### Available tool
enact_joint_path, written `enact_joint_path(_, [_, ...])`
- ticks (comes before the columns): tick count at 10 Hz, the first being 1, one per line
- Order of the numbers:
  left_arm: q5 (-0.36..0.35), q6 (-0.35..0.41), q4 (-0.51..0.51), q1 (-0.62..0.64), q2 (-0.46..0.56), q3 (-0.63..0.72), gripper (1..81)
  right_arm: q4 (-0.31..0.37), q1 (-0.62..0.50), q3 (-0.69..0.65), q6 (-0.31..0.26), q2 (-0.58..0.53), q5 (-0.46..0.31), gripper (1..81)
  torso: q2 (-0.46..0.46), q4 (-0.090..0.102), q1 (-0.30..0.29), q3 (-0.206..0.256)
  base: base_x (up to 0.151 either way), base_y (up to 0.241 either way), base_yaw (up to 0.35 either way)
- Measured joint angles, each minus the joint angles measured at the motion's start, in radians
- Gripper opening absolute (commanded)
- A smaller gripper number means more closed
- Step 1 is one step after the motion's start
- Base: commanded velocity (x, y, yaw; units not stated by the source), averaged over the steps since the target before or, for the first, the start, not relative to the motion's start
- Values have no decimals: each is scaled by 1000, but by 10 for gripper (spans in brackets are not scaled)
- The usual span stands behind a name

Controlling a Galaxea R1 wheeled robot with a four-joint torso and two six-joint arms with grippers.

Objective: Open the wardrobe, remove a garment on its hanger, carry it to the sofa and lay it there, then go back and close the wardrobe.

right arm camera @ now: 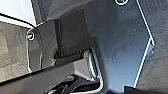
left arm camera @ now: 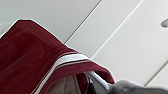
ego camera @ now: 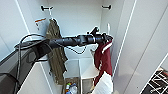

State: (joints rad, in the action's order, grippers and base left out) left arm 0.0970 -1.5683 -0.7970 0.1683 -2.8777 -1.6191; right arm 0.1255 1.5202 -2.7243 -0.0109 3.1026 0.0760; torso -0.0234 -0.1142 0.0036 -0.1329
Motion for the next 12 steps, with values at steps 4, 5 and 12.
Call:
enact_joint_path(4, [-34,-28,14,9,-13,37,10,0,26,0,0,-3,-7,811,-3,0,-4,73,-33,0,0])
enact_joint_path(5, [-37,-30,15,7,-11,37,10,0,27,0,0,-2,-10,811,-3,0,-4,71,0,0,0])
enact_joint_path(12, [-14,0,-23,-104,44,121,10,0,13,0,-2,-2,-6,811,-2,0,-2,70,0,0,0])
